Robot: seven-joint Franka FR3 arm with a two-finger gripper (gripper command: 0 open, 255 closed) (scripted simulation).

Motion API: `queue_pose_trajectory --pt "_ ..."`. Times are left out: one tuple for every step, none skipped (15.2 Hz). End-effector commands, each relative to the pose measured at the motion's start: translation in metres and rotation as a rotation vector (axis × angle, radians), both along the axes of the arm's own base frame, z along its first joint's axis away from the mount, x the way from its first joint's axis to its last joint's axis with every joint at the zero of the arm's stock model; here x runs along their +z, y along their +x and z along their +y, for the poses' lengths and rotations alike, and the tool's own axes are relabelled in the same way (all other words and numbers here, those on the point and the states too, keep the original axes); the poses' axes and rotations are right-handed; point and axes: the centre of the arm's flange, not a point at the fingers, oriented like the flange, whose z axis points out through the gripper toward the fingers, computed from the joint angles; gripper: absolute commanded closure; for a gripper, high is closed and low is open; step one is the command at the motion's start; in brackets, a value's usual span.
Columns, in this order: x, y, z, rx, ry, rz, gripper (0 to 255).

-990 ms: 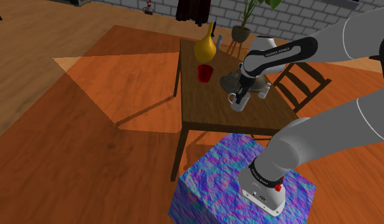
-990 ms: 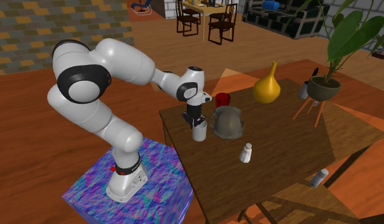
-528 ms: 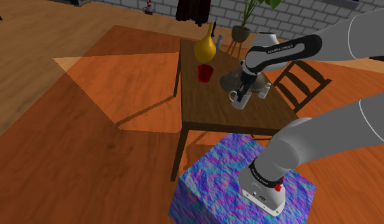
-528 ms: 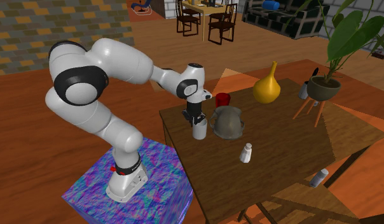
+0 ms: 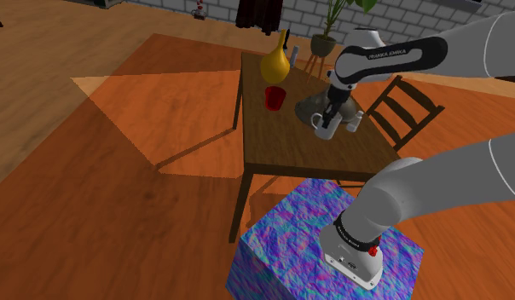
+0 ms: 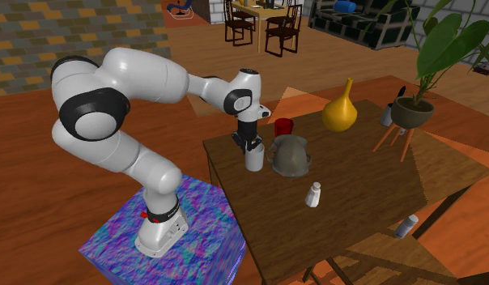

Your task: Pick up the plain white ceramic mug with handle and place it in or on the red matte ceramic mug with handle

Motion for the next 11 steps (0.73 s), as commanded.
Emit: queue_pose_trajectory --pt "0.01 0.001 0.001 0.0 0.0 0.0 255" --pt "0.016 0.001 0.001 0.0 0.0 0.0 255" --pt "0.021 0.001 0.001 0.0 0.0 0.0 255" --pt "0.026 0.001 0.001 0.0 0.0 0.0 255" --pt "0.031 0.001 0.001 0.0 0.0 0.0 255" --pt "0.037 0.001 0.001 0.0 0.0 0.0 255" --pt "0.042 0.001 0.001 0.0 0.0 0.0 255" --pt "0.047 0.001 0.001 0.0 0.0 0.0 255" --pt "0.053 0.001 0.001 0.0 0.0 0.0 255" --pt "0.058 0.001 0.001 0.0 0.0 0.0 255" --pt "0.063 0.001 0.001 0.0 0.0 0.0 255"
